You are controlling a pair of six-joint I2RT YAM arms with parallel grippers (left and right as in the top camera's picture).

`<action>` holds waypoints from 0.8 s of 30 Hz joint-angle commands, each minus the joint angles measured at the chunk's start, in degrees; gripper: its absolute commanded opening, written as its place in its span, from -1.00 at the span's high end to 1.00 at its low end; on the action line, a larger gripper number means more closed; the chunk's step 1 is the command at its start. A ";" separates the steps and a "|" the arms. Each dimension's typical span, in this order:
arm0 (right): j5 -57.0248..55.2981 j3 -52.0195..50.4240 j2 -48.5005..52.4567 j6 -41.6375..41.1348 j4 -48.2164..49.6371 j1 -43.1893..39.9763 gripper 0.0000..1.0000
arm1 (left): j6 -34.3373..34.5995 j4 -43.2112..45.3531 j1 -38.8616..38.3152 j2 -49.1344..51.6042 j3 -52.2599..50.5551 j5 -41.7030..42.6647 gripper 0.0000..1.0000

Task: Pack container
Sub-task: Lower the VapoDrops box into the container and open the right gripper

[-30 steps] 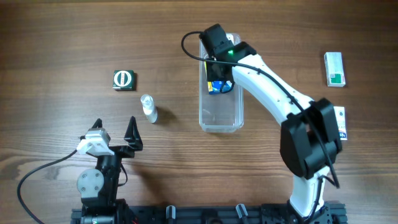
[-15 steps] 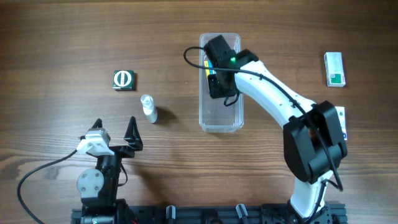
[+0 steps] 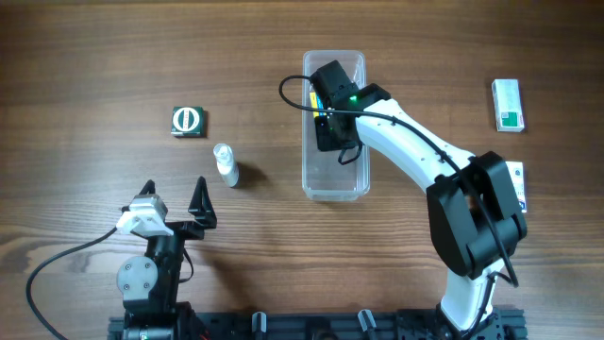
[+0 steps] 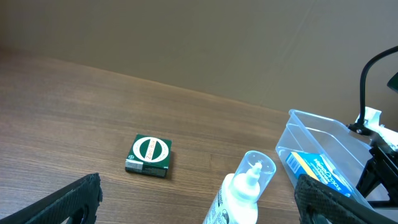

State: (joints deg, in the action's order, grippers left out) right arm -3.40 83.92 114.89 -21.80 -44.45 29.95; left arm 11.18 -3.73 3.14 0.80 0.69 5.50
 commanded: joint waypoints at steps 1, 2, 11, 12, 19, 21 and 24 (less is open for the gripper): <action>1.07 -1.05 0.09 -0.90 0.15 0.46 0.92 | -0.92 -0.13 0.48 -0.42 -0.37 0.68 -0.99; 1.18 -1.51 0.11 -0.90 0.31 0.46 0.92 | -0.92 -0.13 0.48 -0.42 -0.37 0.68 -1.00; 1.16 -3.37 0.13 -0.90 3.45 0.44 0.92 | -0.92 -0.13 0.48 -0.42 -0.37 0.68 -0.99; 1.14 -3.37 0.13 -0.87 3.54 0.44 0.92 | -0.92 -0.13 0.48 -0.42 -0.37 0.68 -1.00; 1.16 -3.37 2.89 -0.81 4.55 0.46 0.92 | -0.92 -0.13 0.48 -0.42 -0.37 0.68 -1.00; 0.94 -3.37 3.41 -0.76 4.72 0.44 0.91 | -0.92 -0.13 0.48 -0.42 -0.37 0.68 -1.00; 0.92 -3.37 3.78 -0.72 5.77 0.46 0.92 | -0.92 -0.13 0.48 -0.42 -0.37 0.68 -0.99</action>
State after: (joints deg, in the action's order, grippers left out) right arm -2.98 80.90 117.16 -21.82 -39.62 29.95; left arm 11.18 -3.73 3.14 0.80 0.69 5.50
